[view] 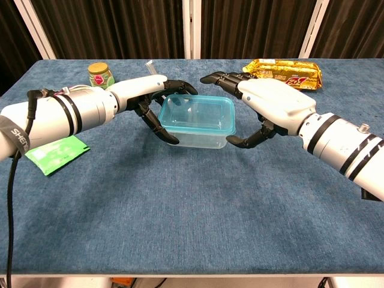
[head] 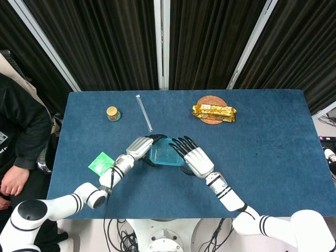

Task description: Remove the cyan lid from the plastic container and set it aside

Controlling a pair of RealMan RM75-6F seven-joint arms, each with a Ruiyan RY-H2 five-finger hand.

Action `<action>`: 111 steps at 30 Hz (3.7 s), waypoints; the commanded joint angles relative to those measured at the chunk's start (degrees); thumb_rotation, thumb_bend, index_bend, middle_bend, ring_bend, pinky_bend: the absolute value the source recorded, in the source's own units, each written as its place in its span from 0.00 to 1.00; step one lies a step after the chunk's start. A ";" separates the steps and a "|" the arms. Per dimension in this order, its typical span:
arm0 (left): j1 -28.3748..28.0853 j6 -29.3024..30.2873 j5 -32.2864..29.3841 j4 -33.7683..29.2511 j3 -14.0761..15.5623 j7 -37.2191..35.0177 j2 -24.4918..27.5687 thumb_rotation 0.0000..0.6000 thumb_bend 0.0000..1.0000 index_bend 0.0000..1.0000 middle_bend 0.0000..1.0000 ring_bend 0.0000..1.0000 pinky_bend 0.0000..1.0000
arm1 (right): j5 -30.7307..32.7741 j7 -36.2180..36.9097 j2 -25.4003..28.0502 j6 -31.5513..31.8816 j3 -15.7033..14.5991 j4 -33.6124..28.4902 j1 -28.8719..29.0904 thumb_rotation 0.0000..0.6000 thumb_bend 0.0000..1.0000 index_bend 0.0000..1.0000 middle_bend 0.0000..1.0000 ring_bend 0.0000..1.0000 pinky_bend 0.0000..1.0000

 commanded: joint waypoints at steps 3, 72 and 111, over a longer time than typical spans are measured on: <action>0.01 -0.04 -0.07 0.04 0.11 0.39 0.02 1.00 0.00 0.39 0.31 0.28 0.29 | -0.03 -0.33 -0.16 0.61 0.29 0.23 0.20 1.00 0.23 0.00 0.00 0.00 0.00; 0.99 1.60 -3.17 -6.72 -0.45 12.53 3.53 1.00 0.00 0.12 0.07 0.01 0.06 | 0.70 -2.31 -0.07 3.70 1.74 -0.90 1.85 1.00 0.62 0.68 0.23 0.00 0.00; 18.52 22.43 -5.55 -19.01 0.41 17.02 20.64 1.00 0.00 0.05 0.00 0.00 0.00 | 11.61 2.06 9.24 7.75 8.69 -4.76 -4.45 1.00 0.61 0.64 0.23 0.00 0.00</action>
